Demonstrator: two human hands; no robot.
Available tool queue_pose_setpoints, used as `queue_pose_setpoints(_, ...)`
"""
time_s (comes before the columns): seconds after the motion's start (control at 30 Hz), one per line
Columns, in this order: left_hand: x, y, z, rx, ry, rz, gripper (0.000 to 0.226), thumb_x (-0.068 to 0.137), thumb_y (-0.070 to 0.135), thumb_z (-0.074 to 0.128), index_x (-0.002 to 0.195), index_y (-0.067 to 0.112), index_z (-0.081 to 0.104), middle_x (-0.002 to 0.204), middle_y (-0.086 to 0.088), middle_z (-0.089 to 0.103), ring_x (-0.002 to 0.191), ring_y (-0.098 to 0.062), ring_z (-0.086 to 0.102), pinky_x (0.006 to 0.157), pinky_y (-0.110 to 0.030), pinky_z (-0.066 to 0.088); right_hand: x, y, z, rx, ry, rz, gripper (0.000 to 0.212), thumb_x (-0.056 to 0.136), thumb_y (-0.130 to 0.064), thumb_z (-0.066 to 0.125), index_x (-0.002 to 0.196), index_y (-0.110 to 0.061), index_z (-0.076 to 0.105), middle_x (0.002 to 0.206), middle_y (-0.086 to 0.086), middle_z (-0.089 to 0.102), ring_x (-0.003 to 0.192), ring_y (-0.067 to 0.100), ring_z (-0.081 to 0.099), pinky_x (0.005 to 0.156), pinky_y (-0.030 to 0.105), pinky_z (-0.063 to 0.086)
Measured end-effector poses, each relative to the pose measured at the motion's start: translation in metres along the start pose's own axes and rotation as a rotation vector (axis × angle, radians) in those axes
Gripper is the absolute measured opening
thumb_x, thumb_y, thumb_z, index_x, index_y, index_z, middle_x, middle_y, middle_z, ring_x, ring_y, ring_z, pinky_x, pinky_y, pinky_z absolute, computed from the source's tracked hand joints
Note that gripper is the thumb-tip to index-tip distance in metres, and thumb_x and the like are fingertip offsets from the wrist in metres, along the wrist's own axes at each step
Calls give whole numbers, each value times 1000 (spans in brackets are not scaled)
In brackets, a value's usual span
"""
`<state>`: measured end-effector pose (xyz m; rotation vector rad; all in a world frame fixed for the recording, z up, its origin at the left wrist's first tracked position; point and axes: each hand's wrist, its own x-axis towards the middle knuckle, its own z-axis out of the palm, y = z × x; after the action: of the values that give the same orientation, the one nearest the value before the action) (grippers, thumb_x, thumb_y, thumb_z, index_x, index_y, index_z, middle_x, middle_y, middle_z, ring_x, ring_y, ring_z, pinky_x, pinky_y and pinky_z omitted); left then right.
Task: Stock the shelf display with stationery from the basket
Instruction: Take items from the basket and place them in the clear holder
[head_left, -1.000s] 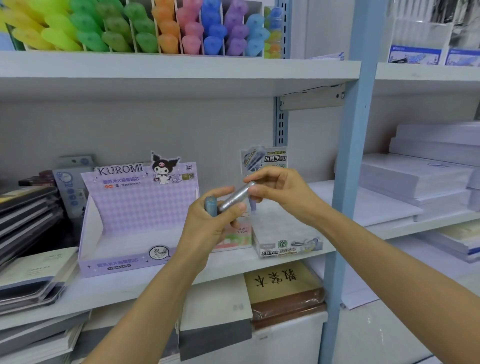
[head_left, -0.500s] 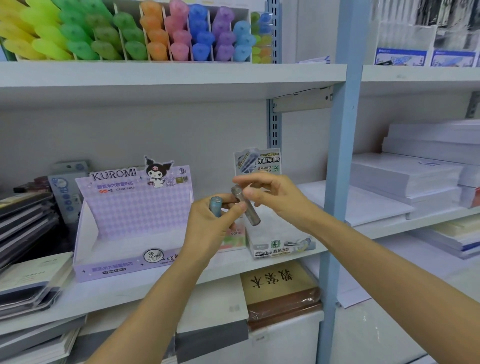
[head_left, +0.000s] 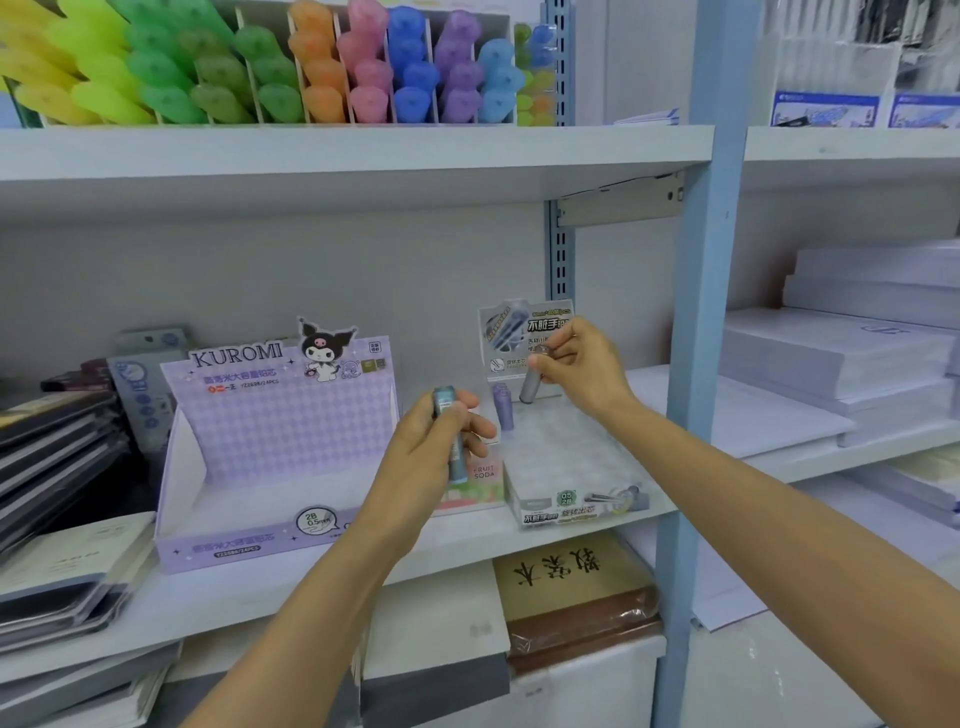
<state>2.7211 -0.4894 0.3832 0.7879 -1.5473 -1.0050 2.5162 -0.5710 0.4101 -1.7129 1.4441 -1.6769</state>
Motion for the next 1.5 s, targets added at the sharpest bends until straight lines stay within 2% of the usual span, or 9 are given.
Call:
queue_pose_setpoints(0.17, -1, -2, -8, -4, -67, 28, 20, 101, 30, 45, 113, 19, 57, 78, -1, 70, 66, -15, 65, 69, -31, 58, 12, 12, 18, -218, -42, -55, 32, 79, -8, 78, 75, -18, 48, 71, -3, 57, 65, 12, 56, 76, 40, 58)
queue_pose_setpoints(0.43, -1, -8, -10, 19, -64, 38, 18, 100, 26, 47, 115, 23, 56, 69, 3, 61, 60, -11, 53, 61, -22, 50, 21, 16, 15, -384, -162, -28, 35, 77, -9, 80, 71, -16, 46, 76, 9, 60, 77, 31, 65, 76, 46, 57)
queue_pose_setpoints(0.6, -1, -9, -10, -16, -57, 10, 15, 100, 13, 50, 114, 16, 48, 70, 3, 62, 60, -11, 52, 62, -21, 49, 19, 20, 27, -456, -142, -102, 30, 79, -15, 78, 88, -17, 50, 73, -4, 56, 66, 11, 56, 55, 22, 41)
queue_pose_setpoints(0.77, -4, -9, -9, -11, -51, 35, 8, 99, 11, 51, 106, 9, 48, 78, -1, 68, 61, -11, 57, 62, -23, 50, 16, 31, 30, -586, -127, -169, 29, 84, -15, 74, 70, -17, 48, 74, -2, 53, 71, 17, 51, 54, 18, 31)
queue_pose_setpoints(0.87, -5, -9, -9, -1, -20, 45, 11, 98, 12, 54, 107, 6, 53, 83, -2, 69, 63, -11, 60, 63, -22, 53, 13, 27, 23, -618, -136, -203, 14, 89, -17, 68, 77, -13, 62, 84, 0, 55, 74, 15, 52, 66, 25, 44)
queue_pose_setpoints(1.07, -3, -7, 0, 35, 96, 78, 14, 85, 8, 71, 96, 13, 64, 86, -5, 65, 62, -11, 62, 58, -22, 54, -23, -13, 0, 112, -224, -137, 23, 96, -26, 59, 96, -4, 66, 76, 0, 64, 58, 12, 57, 57, 28, 51)
queue_pose_setpoints(1.23, -3, -2, 17, 154, 132, 118, 24, 79, 12, 79, 99, 14, 65, 87, -6, 72, 64, -24, 69, 65, -41, 60, -56, -34, -7, 235, -537, -101, 28, 82, -26, 75, 102, -8, 67, 75, 7, 69, 64, 16, 65, 61, 26, 53)
queue_pose_setpoints(1.37, -5, -4, 21, 200, 139, 123, 33, 80, 21, 78, 108, 23, 60, 94, 2, 69, 76, -17, 69, 73, -40, 60, -53, -35, -20, 361, -378, -114, 20, 86, -7, 69, 105, -1, 68, 85, 13, 71, 70, 18, 68, 68, 24, 56)
queue_pose_setpoints(1.5, -14, -17, 23, 565, 194, 366, 37, 88, 23, 68, 120, 25, 51, 106, 11, 57, 93, -5, 55, 80, -24, 49, -35, -27, -40, 348, -146, -106, 18, 88, -3, 66, 105, -10, 70, 95, 12, 72, 79, 15, 69, 76, 23, 57)
